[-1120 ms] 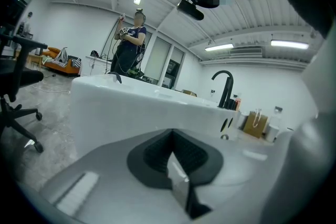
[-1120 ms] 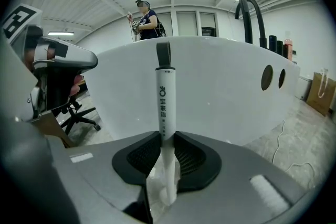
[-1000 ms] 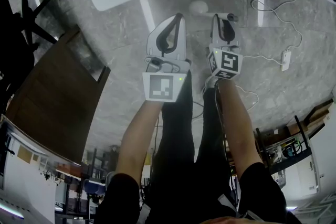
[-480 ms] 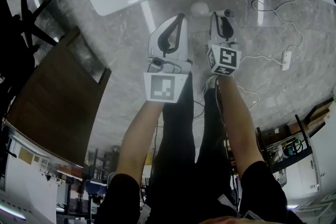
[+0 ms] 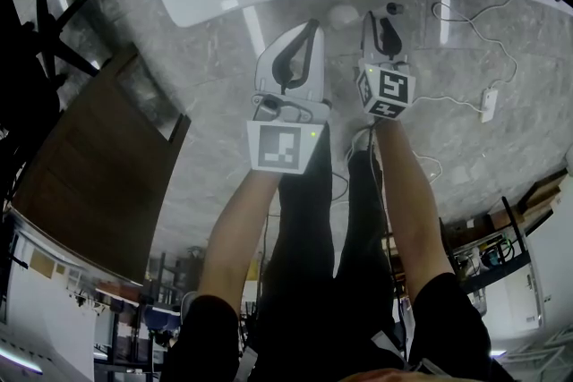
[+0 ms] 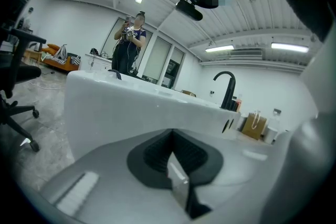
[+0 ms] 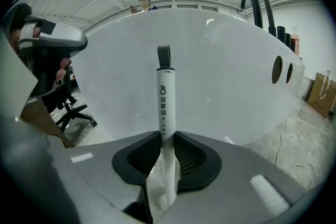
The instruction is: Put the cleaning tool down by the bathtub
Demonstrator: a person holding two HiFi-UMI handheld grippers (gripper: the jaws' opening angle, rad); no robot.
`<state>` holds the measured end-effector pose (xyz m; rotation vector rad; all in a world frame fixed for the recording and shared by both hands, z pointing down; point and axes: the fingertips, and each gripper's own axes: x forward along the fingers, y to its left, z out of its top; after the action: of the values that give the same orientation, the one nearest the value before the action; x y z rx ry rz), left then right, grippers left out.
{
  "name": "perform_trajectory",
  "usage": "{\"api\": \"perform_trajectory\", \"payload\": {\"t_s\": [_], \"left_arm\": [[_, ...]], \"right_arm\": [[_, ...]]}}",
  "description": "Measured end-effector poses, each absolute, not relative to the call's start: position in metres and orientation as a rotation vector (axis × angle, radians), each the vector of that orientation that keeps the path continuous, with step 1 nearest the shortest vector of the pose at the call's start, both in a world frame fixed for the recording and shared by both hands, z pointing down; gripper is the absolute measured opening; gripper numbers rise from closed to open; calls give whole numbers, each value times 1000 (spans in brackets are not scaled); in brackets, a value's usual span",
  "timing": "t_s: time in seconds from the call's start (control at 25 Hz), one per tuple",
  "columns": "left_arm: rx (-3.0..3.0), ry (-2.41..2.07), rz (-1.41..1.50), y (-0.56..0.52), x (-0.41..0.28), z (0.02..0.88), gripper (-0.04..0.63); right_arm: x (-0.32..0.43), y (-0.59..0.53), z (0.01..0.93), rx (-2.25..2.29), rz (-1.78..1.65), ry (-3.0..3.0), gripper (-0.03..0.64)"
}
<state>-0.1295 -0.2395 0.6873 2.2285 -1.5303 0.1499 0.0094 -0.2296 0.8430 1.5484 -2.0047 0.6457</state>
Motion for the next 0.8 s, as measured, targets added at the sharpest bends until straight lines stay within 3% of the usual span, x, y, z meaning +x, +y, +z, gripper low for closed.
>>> {"api": "perform_trajectory", "payload": {"t_s": [0.8], "left_arm": [[2217,-1538,141,-243,-139,693,6]], "right_arm": [[7,-259,859,1565,674,-1972,84]]}}
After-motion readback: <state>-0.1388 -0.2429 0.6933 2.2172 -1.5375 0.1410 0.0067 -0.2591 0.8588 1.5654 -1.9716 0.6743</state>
